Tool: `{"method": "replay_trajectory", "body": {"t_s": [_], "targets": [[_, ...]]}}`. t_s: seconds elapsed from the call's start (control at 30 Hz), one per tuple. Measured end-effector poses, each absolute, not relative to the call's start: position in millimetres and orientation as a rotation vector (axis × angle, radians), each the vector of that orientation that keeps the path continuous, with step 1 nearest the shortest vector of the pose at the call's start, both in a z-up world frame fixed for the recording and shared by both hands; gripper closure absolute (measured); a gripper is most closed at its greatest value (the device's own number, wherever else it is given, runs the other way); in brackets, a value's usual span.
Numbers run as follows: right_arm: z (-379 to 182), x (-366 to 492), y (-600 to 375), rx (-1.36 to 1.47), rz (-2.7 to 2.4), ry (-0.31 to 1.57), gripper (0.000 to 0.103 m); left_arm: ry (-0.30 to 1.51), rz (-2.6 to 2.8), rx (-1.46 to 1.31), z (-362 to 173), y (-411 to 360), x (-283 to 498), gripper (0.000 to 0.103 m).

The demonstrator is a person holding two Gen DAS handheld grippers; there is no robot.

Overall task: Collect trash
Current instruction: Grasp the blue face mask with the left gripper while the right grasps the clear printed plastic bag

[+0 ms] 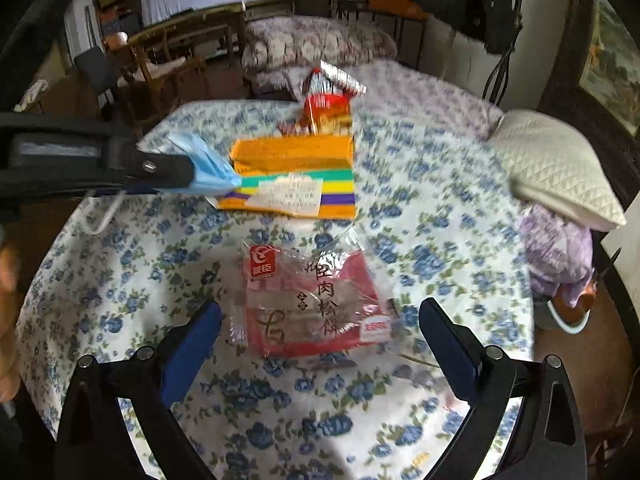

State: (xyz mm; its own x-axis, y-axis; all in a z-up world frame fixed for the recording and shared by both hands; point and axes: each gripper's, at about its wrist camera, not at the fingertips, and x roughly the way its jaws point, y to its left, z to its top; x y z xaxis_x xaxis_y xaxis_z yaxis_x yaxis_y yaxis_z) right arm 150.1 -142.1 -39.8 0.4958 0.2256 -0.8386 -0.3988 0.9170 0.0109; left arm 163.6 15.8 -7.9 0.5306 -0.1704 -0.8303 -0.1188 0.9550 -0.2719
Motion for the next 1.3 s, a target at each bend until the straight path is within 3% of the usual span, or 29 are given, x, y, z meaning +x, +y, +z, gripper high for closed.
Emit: {"method": "replay_trajectory", "body": {"t_s": [0.2, 0.27, 0.33, 0.4, 0.53, 1.3], "targets": [[-43.5, 156.0, -139.4, -0.184, 0.381, 0.995, 0.007, 1.017, -0.032, -0.314, -8.3, 16.3, 163.7, 0.072], [-41.0, 157.4, -144.3, -0.151, 0.373, 0.996, 0.017, 1.018, -0.036, -0.308, -9.0, 15.5, 163.1, 0.072], [-40.4, 159.0, -152.0, -0.094, 0.391, 1.019, 0.038, 1.022, -0.041, -0.3, -10.0, 13.6, 162.2, 0.072], [-36.0, 156.4, -157.7, -0.073, 0.399, 1.007, 0.049, 1.024, -0.044, -0.294, -10.3, 11.7, 161.3, 0.072], [-22.7, 141.1, -172.9, -0.028, 0.402, 0.954, 0.06, 1.019, -0.058, -0.284, -8.9, 5.7, 157.3, 0.072], [-11.0, 57.9, -308.7, 0.168, 0.216, 0.855, 0.059, 0.98, -0.31, -0.126, -1.3, -86.9, 121.8, 0.072]]}}
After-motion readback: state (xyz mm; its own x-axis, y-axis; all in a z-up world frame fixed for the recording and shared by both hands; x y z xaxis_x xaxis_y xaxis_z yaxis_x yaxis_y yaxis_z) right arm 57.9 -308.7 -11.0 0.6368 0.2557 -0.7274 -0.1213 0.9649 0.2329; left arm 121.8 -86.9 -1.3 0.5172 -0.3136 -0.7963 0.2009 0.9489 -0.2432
